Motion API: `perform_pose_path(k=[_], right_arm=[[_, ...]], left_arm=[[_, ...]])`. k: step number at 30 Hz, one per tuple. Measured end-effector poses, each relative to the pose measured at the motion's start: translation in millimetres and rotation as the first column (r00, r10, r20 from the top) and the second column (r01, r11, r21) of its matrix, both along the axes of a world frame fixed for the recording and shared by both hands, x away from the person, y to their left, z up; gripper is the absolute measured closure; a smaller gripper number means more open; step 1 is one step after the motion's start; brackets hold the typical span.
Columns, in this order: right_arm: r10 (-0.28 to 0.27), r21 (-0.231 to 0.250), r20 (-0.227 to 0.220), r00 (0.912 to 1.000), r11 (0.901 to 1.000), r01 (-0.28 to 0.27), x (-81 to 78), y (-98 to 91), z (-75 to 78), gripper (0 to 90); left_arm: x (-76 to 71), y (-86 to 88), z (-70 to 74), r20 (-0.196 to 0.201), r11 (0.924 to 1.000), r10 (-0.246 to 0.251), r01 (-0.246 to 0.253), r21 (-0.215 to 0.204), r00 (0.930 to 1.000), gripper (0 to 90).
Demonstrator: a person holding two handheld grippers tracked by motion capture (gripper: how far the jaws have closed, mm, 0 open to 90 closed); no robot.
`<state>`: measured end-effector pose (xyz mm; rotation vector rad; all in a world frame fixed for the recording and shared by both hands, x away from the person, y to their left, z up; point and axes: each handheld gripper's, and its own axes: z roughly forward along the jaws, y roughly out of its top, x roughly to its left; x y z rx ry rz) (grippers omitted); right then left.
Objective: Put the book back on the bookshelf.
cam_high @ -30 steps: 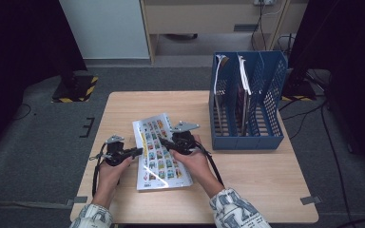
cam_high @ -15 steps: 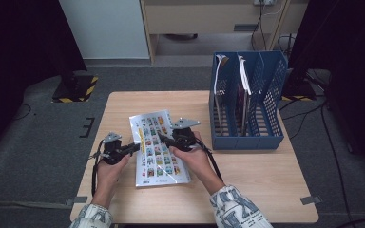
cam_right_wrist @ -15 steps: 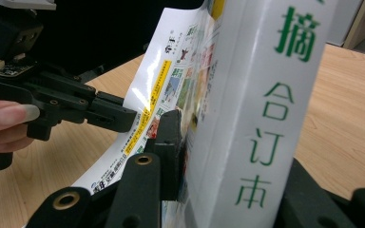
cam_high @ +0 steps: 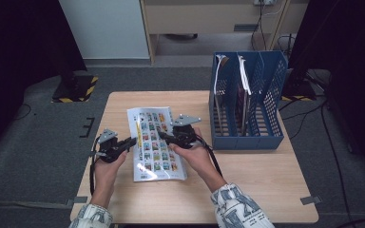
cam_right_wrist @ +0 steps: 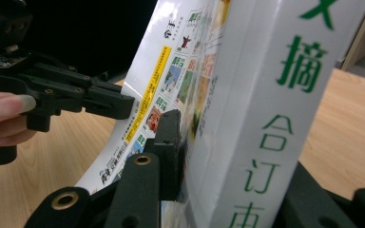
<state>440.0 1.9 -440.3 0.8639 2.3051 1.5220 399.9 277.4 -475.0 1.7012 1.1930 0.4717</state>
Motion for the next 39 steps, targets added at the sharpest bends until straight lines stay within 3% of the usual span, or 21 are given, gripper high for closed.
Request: perform_pose_path(k=[3, 12, 22, 33, 39], right_arm=[[-0.001, 0.011, 0.006, 1.0, 0.9999, 0.001, 0.9, 1.1, 2.5, 69.1], [0.029, 0.005, 0.016, 0.9995, 0.9996, -0.029, 0.6, 4.4, 3.2, 68.9], [0.078, 0.002, 0.0, 0.9969, 0.9969, -0.078, 0.7, 8.8, 12.0, 61.6], [0.038, -0.001, 0.005, 0.9993, 0.9993, -0.038, 5.0, 8.9, 7.9, 69.6], [0.021, 0.01, 0.055, 0.9983, 0.9997, -0.022, 7.8, 7.2, 15.3, 70.9]], left_arm=[[-1.5, 1.6, 5.6, 0.032, 0.9999, 0.012, -0.012, 0.002, 0.9994, 83.1], [-0.7, 3.9, 3.5, 0.018, 0.9999, 0.001, -0.001, 0.011, 0.9998, 83.7], [-1.9, -4.1, 2.3, 0.022, 0.9993, -0.013, 0.012, 0.034, 0.9997, 83.8], [-0.8, -2.9, 2.4, 0.022, 0.9998, -0.007, 0.007, 0.021, 0.9997, 83.9], [3.0, -3.9, 13.2, 0.056, 1.0, 0.01, -0.01, 0.001, 0.9984, 84.0]])
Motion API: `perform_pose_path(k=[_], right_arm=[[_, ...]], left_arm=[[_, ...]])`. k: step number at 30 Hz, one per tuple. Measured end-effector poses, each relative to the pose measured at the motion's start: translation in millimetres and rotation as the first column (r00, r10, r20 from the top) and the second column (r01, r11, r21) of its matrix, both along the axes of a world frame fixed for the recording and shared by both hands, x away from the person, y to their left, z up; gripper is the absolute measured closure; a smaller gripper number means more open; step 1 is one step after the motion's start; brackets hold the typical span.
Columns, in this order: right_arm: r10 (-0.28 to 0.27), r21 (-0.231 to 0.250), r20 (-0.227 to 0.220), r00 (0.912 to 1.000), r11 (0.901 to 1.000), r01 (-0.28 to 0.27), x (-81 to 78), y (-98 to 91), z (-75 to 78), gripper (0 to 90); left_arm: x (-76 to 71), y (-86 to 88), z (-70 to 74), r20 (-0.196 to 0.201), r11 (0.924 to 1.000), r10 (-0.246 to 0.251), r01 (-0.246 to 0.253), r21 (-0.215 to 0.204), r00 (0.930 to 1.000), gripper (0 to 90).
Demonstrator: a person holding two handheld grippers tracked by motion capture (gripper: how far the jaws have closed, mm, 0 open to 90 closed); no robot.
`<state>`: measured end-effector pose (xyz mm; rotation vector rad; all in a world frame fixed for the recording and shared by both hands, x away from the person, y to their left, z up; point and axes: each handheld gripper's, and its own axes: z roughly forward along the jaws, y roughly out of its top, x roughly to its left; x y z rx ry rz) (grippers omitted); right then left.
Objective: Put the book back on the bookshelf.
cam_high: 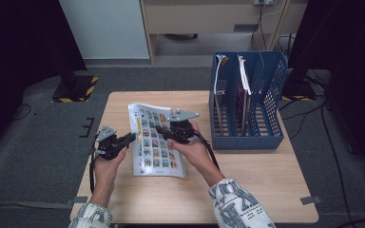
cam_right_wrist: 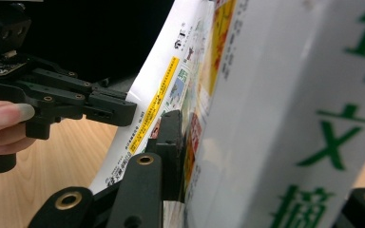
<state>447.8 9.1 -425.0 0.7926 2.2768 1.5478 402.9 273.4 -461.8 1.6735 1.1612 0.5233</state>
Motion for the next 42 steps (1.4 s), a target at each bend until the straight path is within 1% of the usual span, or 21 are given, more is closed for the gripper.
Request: perform_pose_path(k=[2, 3, 7, 12, 17, 19, 21, 23, 25, 27, 29, 30, 31, 32, 33, 34, 35, 37, 38, 40, 42], right_arm=[[0.0, 0.004, 0.022, 0.9998, 1.0, 0.0, 1.5, -0.6, 4.5, 71.4], [0.002, 0.011, 0.035, 0.9994, 0.9999, -0.002, 2.7, -1.2, 7.2, 71.6], [0.008, 0.007, 0.069, 0.9976, 0.9999, -0.008, 6.0, -1.5, 13.5, 72.6], [0.009, 0.003, 0.081, 0.9967, 1.0, -0.009, 9.2, -1.4, 14.4, 72.8], [0.008, 0.013, 0.085, 0.9964, 0.9999, -0.009, 7.1, -5.8, 9.4, 73.3], [0.017, 0.02, 0.095, 0.9953, 0.9996, -0.019, 3.8, -7.4, 7.7, 73.6], [0.028, 0.025, 0.107, 0.9939, 0.9992, -0.031, 0.2, -7.1, 7.6, 73.7], [0.037, 0.017, 0.123, 0.9917, 0.9991, -0.039, -3.4, -5.2, 8.3, 73.8], [0.053, 0.015, 0.129, 0.9903, 0.9984, -0.055, -5.6, -4.0, 9.4, 73.8], [0.054, 0.016, 0.13, 0.9901, 0.9983, -0.056, -6.7, -3.0, 9.6, 73.8], [0.054, 0.016, 0.127, 0.9904, 0.9983, -0.057, -6.8, -3.2, 8.9, 73.8], [0.051, 0.02, 0.124, 0.991, 0.9984, -0.053, -6.7, -3.4, 8.4, 73.8], [0.051, 0.02, 0.124, 0.991, 0.9984, -0.053, -6.7, -3.4, 8.4, 73.8], [0.049, 0.025, 0.122, 0.9913, 0.9983, -0.052, -6.3, -4.6, 7.6, 73.8], [0.048, 0.027, 0.121, 0.9914, 0.9983, -0.052, -6.3, -4.9, 7.5, 73.8], [0.048, 0.027, 0.121, 0.9914, 0.9983, -0.052, -6.3, -4.9, 7.5, 73.8], [0.05, 0.029, 0.12, 0.9916, 0.9981, -0.054, -6.2, -5.1, 7.6, 73.8], [0.05, 0.029, 0.119, 0.9916, 0.9981, -0.054, -6.0, -4.8, 7.6, 73.8], [0.05, 0.029, 0.119, 0.9916, 0.9981, -0.054, -6.0, -4.8, 7.6, 73.8], [0.048, 0.031, 0.119, 0.9918, 0.9982, -0.052, -4.9, -4.8, 7.3, 73.8], [0.047, 0.032, 0.117, 0.9919, 0.9982, -0.051, -4.3, -5.0, 7.2, 73.8]], left_arm=[[0.6, -0.1, 2.8, 0.007, 1.0, 0.002, -0.002, -0.004, 1.0, 84.2], [1.2, 0.0, 8.3, 0.025, 0.9999, 0.006, -0.005, -0.015, 0.9997, 84.3], [4.1, -1.3, 15.1, 0.052, 0.9998, 0.011, -0.012, 0.019, 0.9986, 84.8], [5.7, -2.5, 15.9, 0.061, 0.9994, 0.01, -0.013, 0.033, 0.9981, 85.0], [2.0, -1.4, 14.0, 0.06, 0.9993, -0.013, 0.011, 0.037, 0.9981, 84.8], [0.1, 2.2, 12.0, 0.056, 0.9998, -0.015, 0.014, 0.018, 0.9983, 83.5], [-0.9, 4.3, 9.6, 0.055, 0.9999, -0.013, 0.013, 0.009, 0.9984, 82.1], [-0.3, 5.1, 6.6, 0.048, 0.9999, -0.01, 0.01, 0.004, 0.9988, 78.7], [0.3, 4.9, 2.9, 0.046, 0.9999, -0.014, 0.014, -0.003, 0.9988, 72.1], [0.9, 3.9, -1.2, 0.046, 0.9998, -0.018, 0.018, 0.004, 0.9988, 67.3], [1.9, 3.1, -6.5, 0.047, 0.9998, -0.012, 0.011, 0.019, 0.9988, 58.9], [2.4, 3.6, -9.7, 0.051, 0.9996, -0.014, 0.013, 0.025, 0.9986, 56.8], [2.4, 3.6, -9.7, 0.051, 0.9996, -0.014, 0.013, 0.025, 0.9986, 55.0], [4.7, 5.0, -16.8, 0.027, 0.9998, -0.014, 0.013, 0.017, 0.9995, 50.4], [5.7, 5.2, -20.3, 0.012, 0.9996, -0.025, 0.025, 0.015, 0.9996, 49.3], [5.7, 5.2, -20.3, 0.012, 0.9996, -0.025, 0.025, 0.015, 0.9996, 49.3], [6.9, 4.5, -25.9, -0.001, 0.9989, -0.037, 0.037, 0.03, 0.9993, 48.2], [9.1, 3.8, -30.0, -0.028, 0.9978, -0.063, 0.064, 0.019, 0.9976, 44.9], [9.1, 3.8, -30.0, -0.028, 0.9978, -0.063, 0.064, 0.019, 0.9976, 44.8], [10.0, 1.1, -36.0, -0.054, 0.9946, -0.095, 0.097, 0.037, 0.994, 43.0], [10.4, -0.8, -38.7, -0.069, 0.9925, -0.112, 0.115, 0.041, 0.9913, 42.1]])
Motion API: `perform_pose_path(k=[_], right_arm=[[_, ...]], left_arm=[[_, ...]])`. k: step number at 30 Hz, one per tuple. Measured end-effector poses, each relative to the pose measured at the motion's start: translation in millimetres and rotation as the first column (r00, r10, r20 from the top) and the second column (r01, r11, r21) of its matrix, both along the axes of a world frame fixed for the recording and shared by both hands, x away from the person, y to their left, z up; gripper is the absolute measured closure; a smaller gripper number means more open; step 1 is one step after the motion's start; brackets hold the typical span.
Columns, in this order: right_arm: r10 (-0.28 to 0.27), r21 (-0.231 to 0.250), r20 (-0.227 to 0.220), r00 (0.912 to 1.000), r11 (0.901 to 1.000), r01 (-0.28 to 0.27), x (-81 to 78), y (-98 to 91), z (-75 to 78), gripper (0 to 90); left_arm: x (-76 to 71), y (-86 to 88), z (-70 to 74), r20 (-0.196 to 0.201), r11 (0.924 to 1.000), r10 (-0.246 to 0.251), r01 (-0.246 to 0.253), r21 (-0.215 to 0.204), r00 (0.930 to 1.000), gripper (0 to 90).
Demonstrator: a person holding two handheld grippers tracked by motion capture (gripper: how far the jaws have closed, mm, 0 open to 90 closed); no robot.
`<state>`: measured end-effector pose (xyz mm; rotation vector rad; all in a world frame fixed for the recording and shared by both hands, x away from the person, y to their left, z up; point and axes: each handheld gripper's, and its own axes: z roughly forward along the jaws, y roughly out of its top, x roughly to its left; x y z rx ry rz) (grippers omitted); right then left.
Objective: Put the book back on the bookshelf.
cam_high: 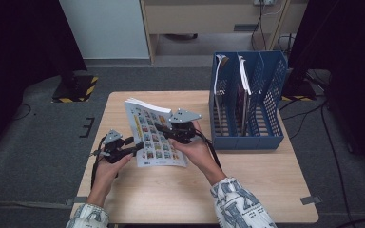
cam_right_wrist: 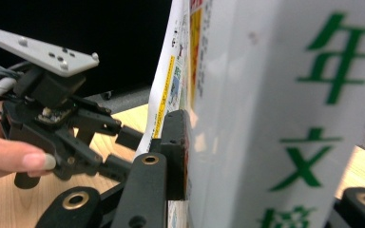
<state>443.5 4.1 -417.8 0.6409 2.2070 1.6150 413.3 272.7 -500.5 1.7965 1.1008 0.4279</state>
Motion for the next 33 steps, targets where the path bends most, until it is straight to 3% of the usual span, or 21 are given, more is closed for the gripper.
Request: perform_pose_path(k=[8, 12, 20, 27, 30, 33], right_arm=[[0.002, 0.001, -0.008, 1.0, 1.0, -0.002, 0.7, 0.2, -0.2, 73.8], [0.005, 0.0, -0.009, 0.9999, 1.0, -0.005, 0.5, 1.6, -0.2, 73.8], [0.016, 0.002, -0.018, 0.9997, 0.9999, -0.016, 0.7, 1.1, -0.7, 73.8], [0.016, 0.014, -0.027, 0.9995, 0.9998, -0.016, 0.7, -1.8, -1.9, 73.7], [0.018, 0.016, -0.03, 0.9994, 0.9997, -0.018, 1.1, -2.9, -1.3, 73.6], [0.009, 0.027, -0.022, 0.9997, 0.9996, -0.008, 3.1, -4.6, 1.6, 73.6]], left_arm=[[3.1, -1.2, -9.8, -0.039, 0.9983, -0.058, 0.059, 0.005, 0.9975, 44.0], [3.6, -3.1, -11.6, -0.041, 0.9962, -0.084, 0.085, 0.019, 0.9956, 52.7], [2.4, 3.3, -6.4, -0.073, 0.9967, -0.077, 0.079, 0.018, 0.9943, 76.9], [1.8, -2.5, -2.4, -0.069, 0.9972, -0.056, 0.06, 0.045, 0.996, 81.7], [1.5, -4.2, -0.8, -0.056, 0.9977, -0.042, 0.045, 0.052, 0.9975, 82.2], [0.3, -3.8, 4.5, -0.018, 0.9991, 0.001, 0.0, 0.042, 0.9998, 82.7]])
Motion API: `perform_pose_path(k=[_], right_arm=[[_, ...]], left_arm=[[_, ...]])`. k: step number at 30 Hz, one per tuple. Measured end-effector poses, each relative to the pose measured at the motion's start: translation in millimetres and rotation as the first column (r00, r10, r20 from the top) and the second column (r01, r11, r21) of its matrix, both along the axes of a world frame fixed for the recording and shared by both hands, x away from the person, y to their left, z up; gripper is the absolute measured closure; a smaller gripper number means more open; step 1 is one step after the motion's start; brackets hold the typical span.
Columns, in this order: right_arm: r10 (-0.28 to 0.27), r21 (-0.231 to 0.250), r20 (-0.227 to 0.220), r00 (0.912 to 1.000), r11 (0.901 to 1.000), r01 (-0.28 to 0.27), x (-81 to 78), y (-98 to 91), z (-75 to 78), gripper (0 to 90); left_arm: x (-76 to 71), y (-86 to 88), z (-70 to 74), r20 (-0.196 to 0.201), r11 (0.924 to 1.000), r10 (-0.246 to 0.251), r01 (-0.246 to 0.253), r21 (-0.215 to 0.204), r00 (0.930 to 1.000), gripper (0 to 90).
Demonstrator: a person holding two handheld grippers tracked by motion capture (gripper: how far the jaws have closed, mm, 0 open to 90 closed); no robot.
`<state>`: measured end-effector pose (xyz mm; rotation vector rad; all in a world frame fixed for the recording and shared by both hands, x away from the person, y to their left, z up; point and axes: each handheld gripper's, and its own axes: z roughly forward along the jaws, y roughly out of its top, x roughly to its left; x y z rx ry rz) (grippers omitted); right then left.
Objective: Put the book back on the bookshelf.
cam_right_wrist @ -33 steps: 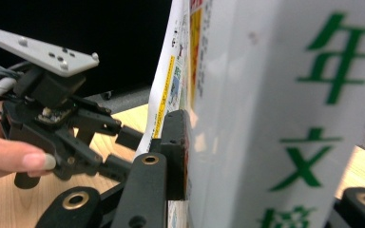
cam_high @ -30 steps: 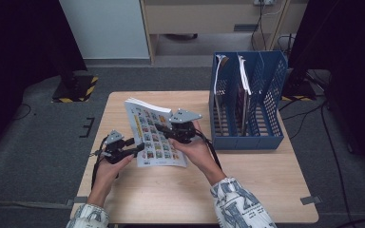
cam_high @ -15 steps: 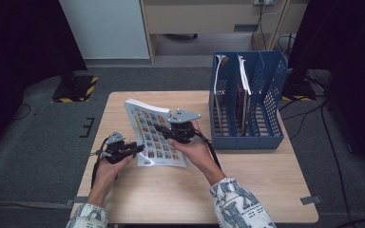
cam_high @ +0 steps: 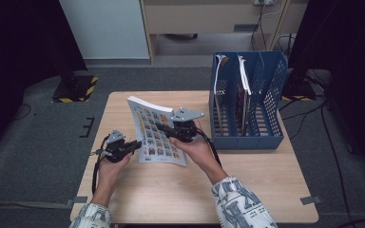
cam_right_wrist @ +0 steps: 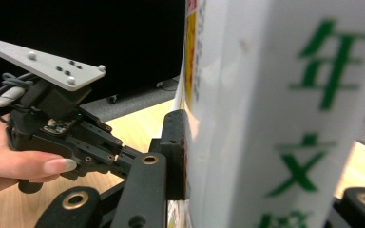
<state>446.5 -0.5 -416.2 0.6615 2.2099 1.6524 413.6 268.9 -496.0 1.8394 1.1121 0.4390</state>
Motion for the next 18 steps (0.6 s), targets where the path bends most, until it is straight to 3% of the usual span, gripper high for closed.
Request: perform_pose_path(k=[6, 18], right_arm=[[-0.003, 0.01, 0.004, 1.0, 0.9999, 0.003, 3.0, 0.3, 1.9, 73.6], [0.028, 0.065, -0.008, 0.9996, 0.9975, -0.027, 0.7, -4.6, -3.2, 70.8]], left_arm=[[-2.7, 3.0, 7.9, 0.059, 0.998, 0.058, -0.059, 0.02, 0.9966, 83.1], [-5.8, 4.5, 7.2, 0.07, 0.9988, 0.046, -0.047, 0.015, 0.9965, 83.0]])
